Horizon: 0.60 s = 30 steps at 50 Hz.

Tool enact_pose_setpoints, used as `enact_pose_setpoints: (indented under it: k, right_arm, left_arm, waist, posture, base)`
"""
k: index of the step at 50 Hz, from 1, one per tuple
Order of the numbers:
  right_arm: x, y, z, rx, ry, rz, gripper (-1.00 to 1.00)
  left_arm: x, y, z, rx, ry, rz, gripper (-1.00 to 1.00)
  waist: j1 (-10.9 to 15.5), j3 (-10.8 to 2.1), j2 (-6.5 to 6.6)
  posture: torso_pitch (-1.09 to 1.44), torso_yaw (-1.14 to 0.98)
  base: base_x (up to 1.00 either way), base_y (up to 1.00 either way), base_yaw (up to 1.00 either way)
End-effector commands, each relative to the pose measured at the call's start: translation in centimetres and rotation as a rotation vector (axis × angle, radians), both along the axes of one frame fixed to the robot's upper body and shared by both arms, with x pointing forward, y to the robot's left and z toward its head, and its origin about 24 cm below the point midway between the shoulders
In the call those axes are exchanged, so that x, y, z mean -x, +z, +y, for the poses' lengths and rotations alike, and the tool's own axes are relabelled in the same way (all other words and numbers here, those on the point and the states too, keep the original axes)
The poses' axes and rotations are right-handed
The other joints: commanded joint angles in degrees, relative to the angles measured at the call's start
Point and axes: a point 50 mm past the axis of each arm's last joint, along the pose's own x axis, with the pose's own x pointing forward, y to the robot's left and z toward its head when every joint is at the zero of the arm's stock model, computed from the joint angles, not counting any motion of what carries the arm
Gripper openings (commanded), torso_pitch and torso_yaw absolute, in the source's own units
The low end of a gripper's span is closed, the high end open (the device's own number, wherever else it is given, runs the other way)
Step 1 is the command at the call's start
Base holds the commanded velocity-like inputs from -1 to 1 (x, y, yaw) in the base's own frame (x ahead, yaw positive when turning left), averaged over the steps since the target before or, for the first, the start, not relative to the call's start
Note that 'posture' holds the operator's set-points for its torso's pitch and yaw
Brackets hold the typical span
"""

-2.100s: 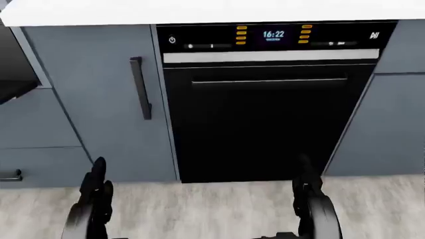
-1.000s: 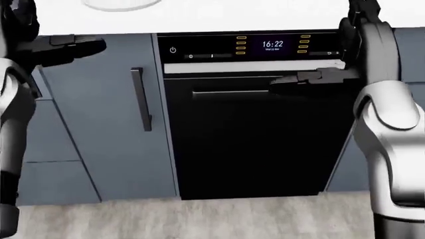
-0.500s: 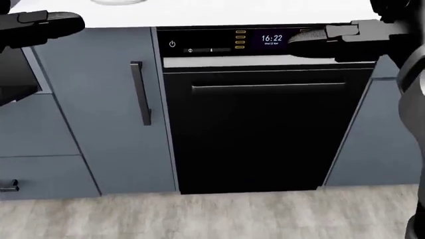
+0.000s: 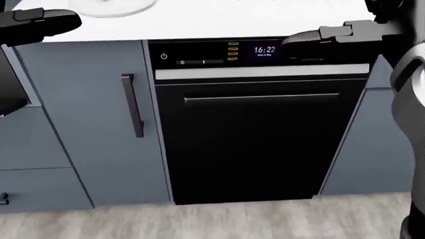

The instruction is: Place the corn on the rack of the oven.

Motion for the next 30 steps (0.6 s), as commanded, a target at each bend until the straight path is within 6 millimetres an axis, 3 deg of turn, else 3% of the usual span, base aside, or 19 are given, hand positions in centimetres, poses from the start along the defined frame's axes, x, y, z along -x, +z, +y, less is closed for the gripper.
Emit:
enact_pose_setpoints:
  k: [1, 3, 4, 5, 6, 7, 9, 14, 16, 17, 19, 20, 23, 26, 28, 30]
  right_arm:
    - [0.59, 1.56, -0.07, 0.008, -0.009, -0.083, 1.0]
    - [0.54, 1.5, -0.06, 0.008, -0.008, -0.082, 1.0]
    - [0.54, 1.5, -0.05, 0.009, -0.008, -0.082, 1.0]
    - [0.56, 1.53, 0.0, 0.009, -0.006, -0.081, 1.0]
    - [0.55, 1.5, 0.0, 0.009, -0.007, -0.081, 1.0]
    - [0.55, 1.46, -0.01, 0.009, -0.006, -0.08, 1.0]
    - [0.58, 1.5, -0.02, 0.009, -0.006, -0.081, 1.0]
    - [0.56, 1.5, -0.02, 0.009, -0.006, -0.081, 1.0]
    - [0.54, 1.45, -0.01, 0.009, -0.006, -0.08, 1.0]
    - [0.59, 1.51, 0.01, 0.008, -0.006, -0.08, 1.0]
    - [0.55, 1.46, 0.0, 0.008, -0.006, -0.079, 1.0]
    - [0.56, 1.49, 0.01, 0.007, -0.005, -0.079, 1.0]
    - [0.37, 1.31, 0.02, 0.006, -0.004, -0.076, 1.0]
    - [0.34, 1.25, 0.05, 0.006, -0.003, -0.074, 1.0]
    - [0.31, 1.23, 0.08, 0.008, -0.002, -0.073, 1.0]
    - [0.34, 1.31, 0.1, 0.008, -0.002, -0.074, 1.0]
  left_arm:
    - [0.52, 2.34, -0.42, -0.015, -0.016, -0.099, 1.0]
    - [0.46, 2.27, -0.42, -0.016, -0.016, -0.098, 1.0]
    - [0.47, 2.28, -0.43, -0.016, -0.016, -0.098, 1.0]
    - [0.47, 2.31, -0.45, -0.016, -0.017, -0.098, 1.0]
    - [0.47, 2.32, -0.45, -0.016, -0.017, -0.098, 1.0]
    - [0.46, 2.28, -0.44, -0.017, -0.016, -0.098, 1.0]
    - [0.46, 2.26, -0.51, -0.018, -0.018, -0.098, 1.0]
    - [0.42, 2.26, -0.52, -0.018, -0.019, -0.098, 1.0]
    - [0.46, 2.26, -0.53, -0.018, -0.02, -0.098, 1.0]
    - [0.46, 2.23, -0.52, -0.018, -0.021, -0.098, 1.0]
    - [0.49, 2.27, -0.54, -0.018, -0.021, -0.098, 1.0]
    - [0.46, 2.25, -0.54, -0.017, -0.021, -0.098, 1.0]
    - [0.35, 2.18, -0.54, -0.017, -0.022, -0.096, 1.0]
    - [0.29, 2.16, -0.49, -0.016, -0.022, -0.097, 1.0]
    - [0.3, 2.19, -0.44, -0.015, -0.021, -0.097, 1.0]
    - [0.37, 2.32, -0.44, -0.015, -0.021, -0.098, 1.0]
  waist:
    - [-0.16, -1.25, 0.12]
    - [0.16, -1.58, -2.38]
    - [0.21, -2.15, -4.5]
    - [-0.27, -1.66, -2.06]
    - [-0.07, -1.52, -2.98]
    - [-0.18, -1.56, -2.95]
    - [-0.3, -1.88, -2.07]
    - [-0.48, -0.77, 0.72]
    - [-0.83, -1.11, 2.97]
    - [-1.01, -1.72, 4.88]
    - [-0.62, -1.57, 4.0]
    - [-0.91, -1.33, 4.38]
    - [-0.59, -1.74, 2.92]
    - [-0.4, -1.31, 1.33]
    - [-0.14, -1.32, -0.26]
    - [0.16, -1.8, -3.19]
  posture:
    - [0.0, 0.0]
    - [0.0, 0.0]
    - [0.0, 0.0]
    - [0.0, 0.0]
    - [0.0, 0.0]
    - [0.0, 0.0]
    - [0.0, 0.0]
    - [0.0, 0.0]
    - [0.0, 0.0]
    - [0.0, 0.0]
    - [0.0, 0.0]
    - [0.0, 0.0]
    - [0.0, 0.0]
    - [0.0, 0.0]
    - [0.0, 0.0]
    - [0.0, 0.0]
  base:
    - [0.12, 0.0, 0.0]
    - [0.12, 0.0, 0.0]
    - [0.11, 0.0, 0.0]
    - [0.12, 0.0, 0.0]
    - [0.11, 0.0, 0.0]
    - [0.11, 0.0, 0.0]
    - [0.12, 0.0, 0.0]
    - [0.12, 0.0, 0.0]
    - [0.11, 0.0, 0.0]
    - [0.12, 0.0, 0.0]
    - [0.12, 0.0, 0.0]
    - [0.12, 0.0, 0.0]
    - [0.12, 0.0, 0.0]
    - [0.11, 0.0, 0.0]
    - [0.12, 0.0, 0.0]
    - [0.12, 0.0, 0.0]
